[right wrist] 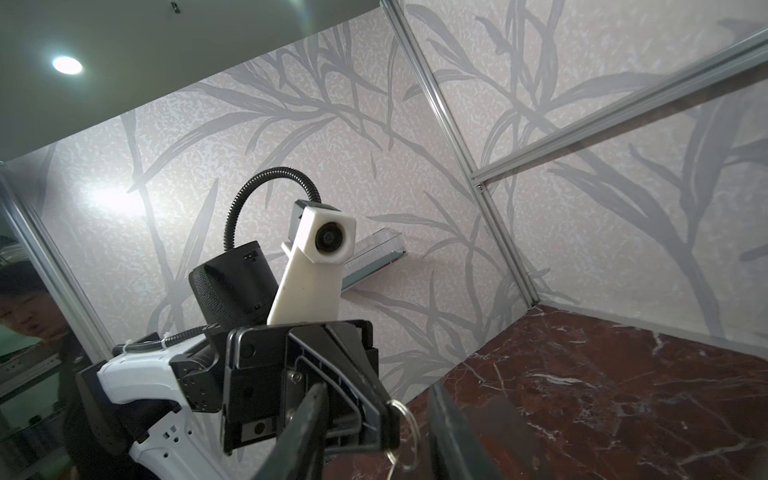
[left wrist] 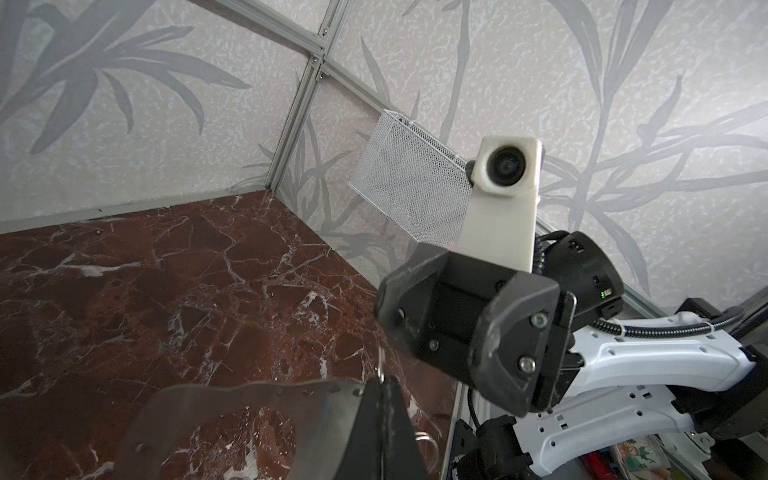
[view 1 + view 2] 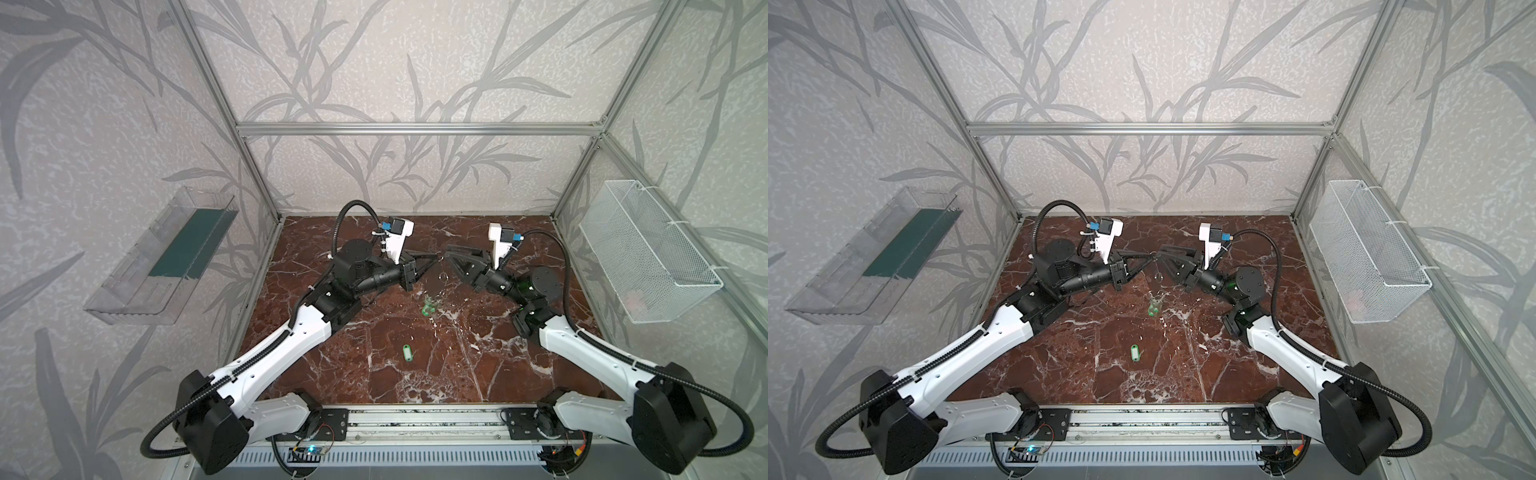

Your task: Put the keys on the keyring

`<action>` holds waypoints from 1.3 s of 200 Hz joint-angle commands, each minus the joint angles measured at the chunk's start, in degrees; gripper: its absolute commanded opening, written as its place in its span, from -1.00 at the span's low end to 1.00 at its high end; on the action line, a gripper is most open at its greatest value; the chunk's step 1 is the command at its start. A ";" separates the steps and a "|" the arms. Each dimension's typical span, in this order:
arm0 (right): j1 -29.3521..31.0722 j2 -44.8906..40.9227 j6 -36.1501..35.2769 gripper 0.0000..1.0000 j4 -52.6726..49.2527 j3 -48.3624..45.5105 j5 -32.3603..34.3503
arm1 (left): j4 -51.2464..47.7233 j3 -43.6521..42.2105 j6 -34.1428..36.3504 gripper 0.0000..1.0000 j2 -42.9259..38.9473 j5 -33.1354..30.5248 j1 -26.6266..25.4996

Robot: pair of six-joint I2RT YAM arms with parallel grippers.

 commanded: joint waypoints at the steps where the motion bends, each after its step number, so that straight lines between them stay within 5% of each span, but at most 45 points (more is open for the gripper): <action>1: -1.82 -3.75 -7.10 -0.17 -12.55 1.97 -3.18 | -8.94 5.03 6.55 -1.00 -1.90 1.12 -0.04; 41: -2.02 -6.17 -20.37 -0.12 -33.22 7.28 -6.42 | -24.52 13.00 15.15 -1.00 0.21 2.71 0.07; 111: -1.89 -3.02 -26.11 -0.16 -42.96 12.76 -12.93 | -46.82 26.18 28.04 -1.00 7.78 3.86 0.27; 260: 0.41 1.31 -26.07 -0.54 -42.25 14.79 -19.92 | -47.45 27.33 29.01 -1.00 8.68 7.70 0.37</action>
